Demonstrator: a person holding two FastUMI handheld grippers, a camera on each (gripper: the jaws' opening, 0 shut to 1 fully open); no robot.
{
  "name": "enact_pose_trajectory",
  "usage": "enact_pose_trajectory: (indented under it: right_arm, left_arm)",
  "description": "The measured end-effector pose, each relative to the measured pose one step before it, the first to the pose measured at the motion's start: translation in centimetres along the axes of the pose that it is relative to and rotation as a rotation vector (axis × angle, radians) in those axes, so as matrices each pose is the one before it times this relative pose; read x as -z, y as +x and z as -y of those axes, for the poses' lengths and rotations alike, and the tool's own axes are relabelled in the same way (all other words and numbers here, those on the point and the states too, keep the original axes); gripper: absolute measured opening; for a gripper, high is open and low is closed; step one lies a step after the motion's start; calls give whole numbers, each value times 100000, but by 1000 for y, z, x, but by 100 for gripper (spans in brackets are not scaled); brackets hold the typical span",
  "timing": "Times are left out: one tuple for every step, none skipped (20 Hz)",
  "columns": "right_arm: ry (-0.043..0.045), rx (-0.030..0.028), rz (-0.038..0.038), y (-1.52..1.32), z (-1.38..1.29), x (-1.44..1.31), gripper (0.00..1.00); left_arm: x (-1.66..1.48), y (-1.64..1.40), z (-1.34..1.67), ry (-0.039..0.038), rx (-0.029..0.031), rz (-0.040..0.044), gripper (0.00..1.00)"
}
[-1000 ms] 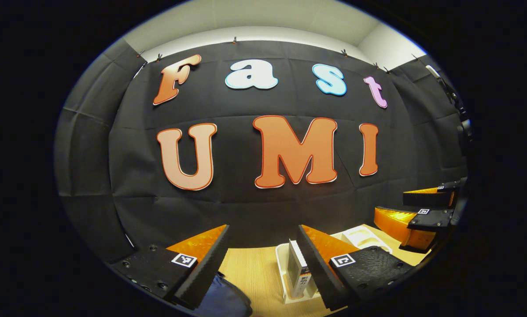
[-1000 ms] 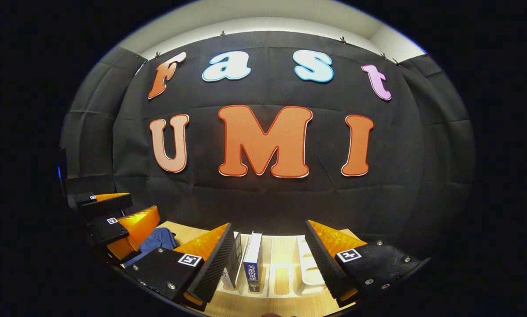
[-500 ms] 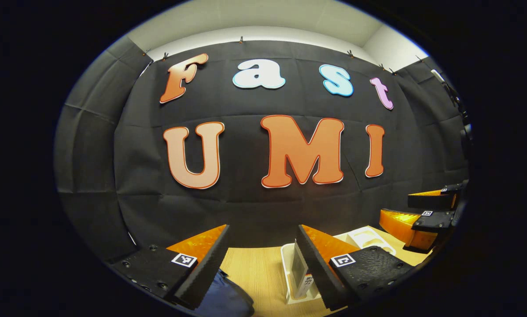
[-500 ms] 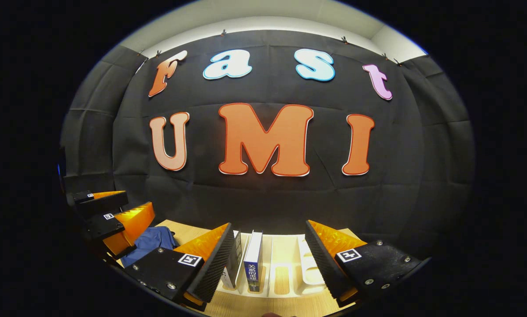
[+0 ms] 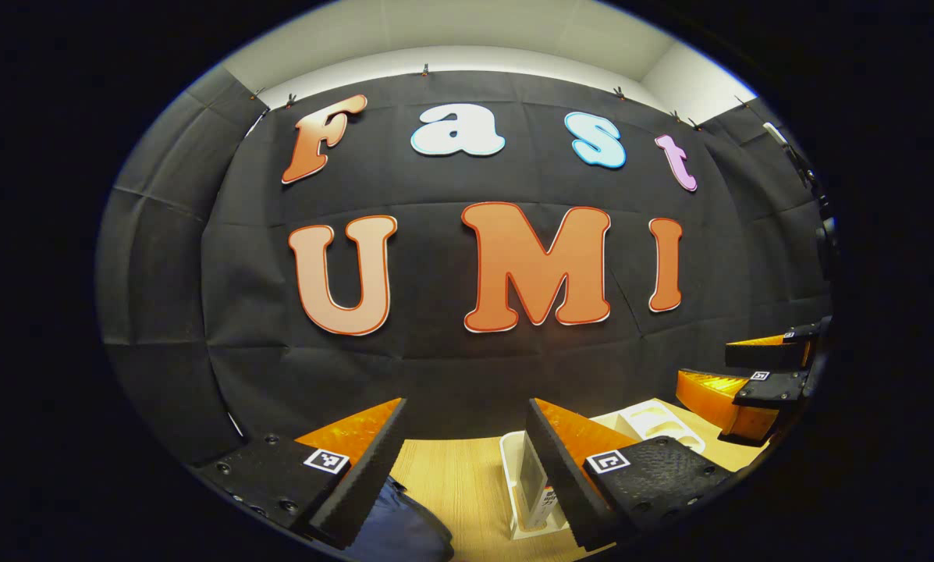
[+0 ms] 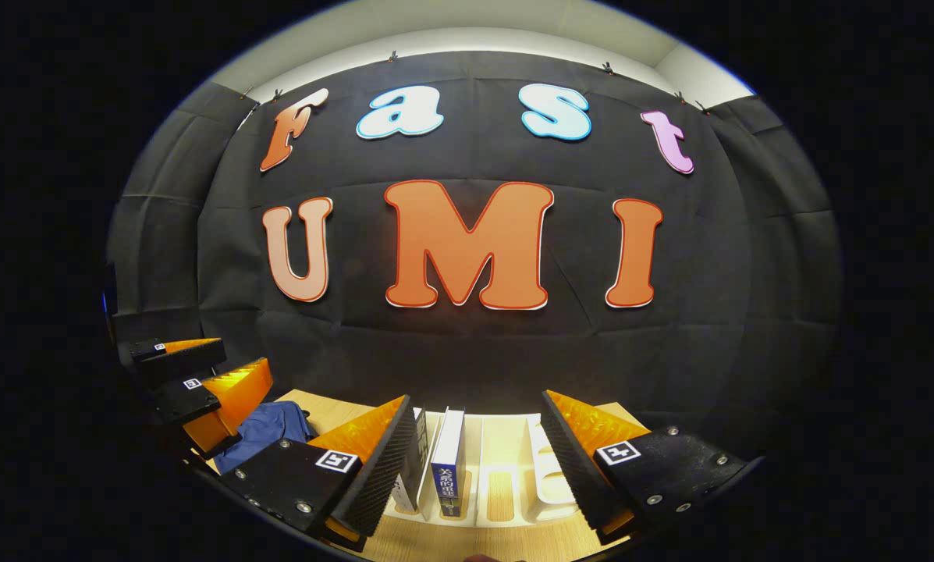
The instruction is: Open the schoolbag, grab two books from the bookshelf and put them into the schoolbag.
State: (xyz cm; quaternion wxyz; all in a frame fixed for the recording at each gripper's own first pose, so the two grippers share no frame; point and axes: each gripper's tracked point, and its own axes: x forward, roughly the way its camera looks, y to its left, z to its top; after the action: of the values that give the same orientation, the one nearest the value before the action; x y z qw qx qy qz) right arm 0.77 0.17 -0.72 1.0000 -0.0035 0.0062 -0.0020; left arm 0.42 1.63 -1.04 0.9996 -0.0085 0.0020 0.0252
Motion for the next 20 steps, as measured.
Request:
enact_pose_trajectory:
  right_arm:
    - [135,164,47,37,49,4,95]
    - [89,-51,-15,83,26,-79,95]
    - [60,36,190,-36,-32,-59,95]
    - [-58,217,339,18,136,-159,95]
    - [76,-148,213,-11,-7,-119,95]
    - [23,293,177,-5,48,-1,95]
    - [61,-291,-289,33,-32,18,95]
    - [-134,164,-61,-67,-5,106,95]
    - [-137,-104,142,-66,38,-33,95]
    - [31,-4,250,-58,-43,-114,95]
    - [-74,155,212,-45,1,-86,95]
    - [56,-141,-72,-10,-35,117,95]
    - [-57,345,-8,-24,6,-12,95]
    - [71,-279,-311,29,-113,187,95]
    - [26,-40,-505,-53,-109,149,95]
    - [136,201,119,27,-58,56,95]
    - [128,-168,159,-138,-3,-64,95]
    - [78,1,321,-61,-81,-84,95]
    - [121,-102,-65,50,-63,11,95]
    - [132,111,-283,78,-54,142,95]
  left_arm:
    - [25,22,83,222,468,27,94]
    - [-66,24,110,330,166,-34,95]
    - [49,102,104,272,359,17,94]
    - [-32,-28,17,219,95,157,94]
    - [-117,24,28,151,213,194,94]
    - [-115,-33,72,244,-24,45,94]
    - [54,-17,-38,110,137,44,94]
    - [-100,36,45,167,74,-8,94]
    - [62,14,-11,94,19,151,94]
    - [-77,-97,-3,86,3,-93,94]
    - [102,28,-36,-115,-17,-34,94]
    - [49,-51,84,-241,80,-260,94]
    - [90,-109,41,-656,-34,-26,94]
    - [157,-25,183,-828,518,-819,95]
    - [345,-20,-12,-122,-486,-879,94]
    - [-86,4,-108,-261,42,311,95]
    - [-90,-53,-224,203,-550,317,94]
    - [-97,44,-225,184,-403,213,95]
    - [110,-15,139,-297,173,-78,94]
    - [21,-64,47,-527,156,-241,94]
